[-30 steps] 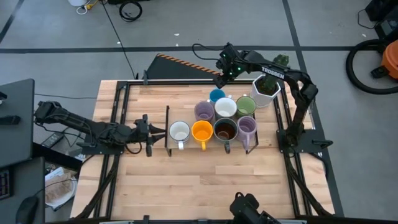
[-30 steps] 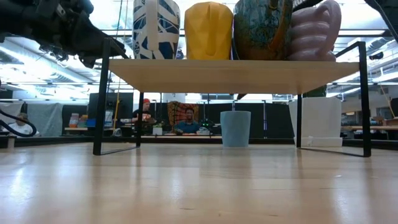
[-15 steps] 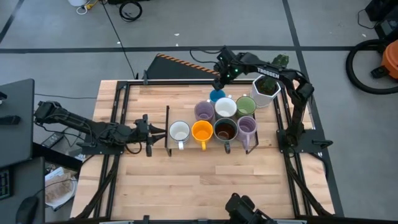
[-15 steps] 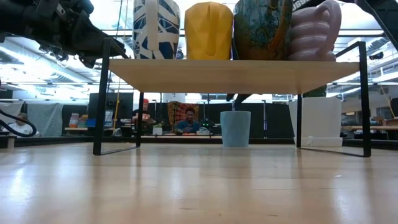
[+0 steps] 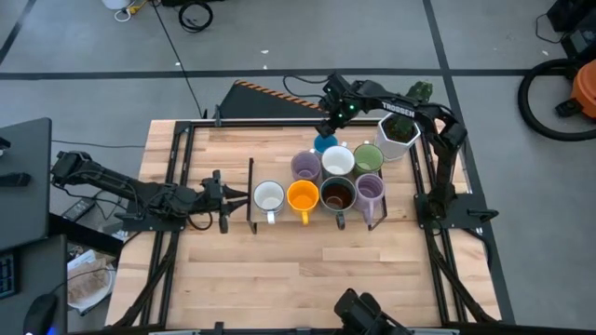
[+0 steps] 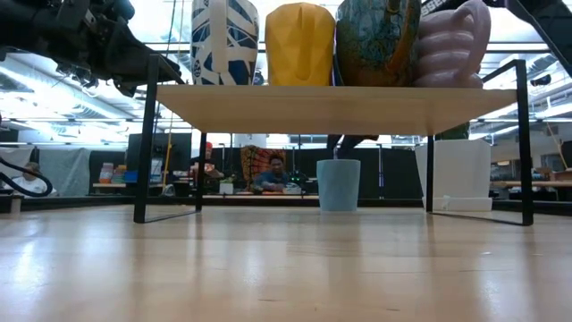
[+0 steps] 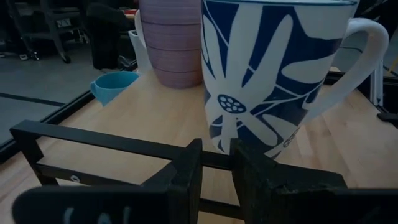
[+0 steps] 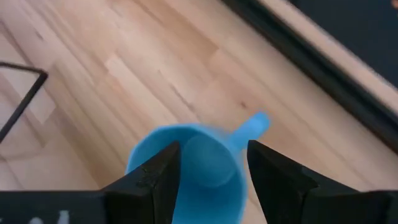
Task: Place coffee mugs
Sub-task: Put the blue mug on the shelf
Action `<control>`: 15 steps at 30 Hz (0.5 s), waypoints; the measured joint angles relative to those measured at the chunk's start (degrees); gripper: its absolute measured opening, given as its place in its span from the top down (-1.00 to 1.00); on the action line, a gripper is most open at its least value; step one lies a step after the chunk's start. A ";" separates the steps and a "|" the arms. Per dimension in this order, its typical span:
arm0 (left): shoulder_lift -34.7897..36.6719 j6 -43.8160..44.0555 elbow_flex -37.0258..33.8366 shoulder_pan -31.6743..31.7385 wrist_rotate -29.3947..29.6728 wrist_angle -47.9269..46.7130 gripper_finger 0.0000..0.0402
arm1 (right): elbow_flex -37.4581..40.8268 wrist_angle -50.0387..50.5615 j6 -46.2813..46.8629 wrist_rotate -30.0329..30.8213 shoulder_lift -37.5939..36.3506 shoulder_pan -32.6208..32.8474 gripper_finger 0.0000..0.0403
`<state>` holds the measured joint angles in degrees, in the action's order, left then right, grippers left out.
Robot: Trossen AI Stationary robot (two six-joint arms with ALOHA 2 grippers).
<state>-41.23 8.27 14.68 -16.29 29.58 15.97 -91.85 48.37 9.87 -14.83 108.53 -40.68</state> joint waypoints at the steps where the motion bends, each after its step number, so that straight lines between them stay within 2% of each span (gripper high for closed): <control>1: 0.00 0.00 0.00 0.00 0.00 0.00 0.57 | 0.00 0.42 0.02 -0.02 0.26 0.08 0.07; 15: 0.00 -2.97 0.00 0.00 0.96 0.09 0.57 | -0.02 3.86 -1.99 0.27 2.81 0.94 0.20</control>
<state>-41.23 5.30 14.68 -16.29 30.54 16.05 -91.88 52.23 7.88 -14.56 111.34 -39.73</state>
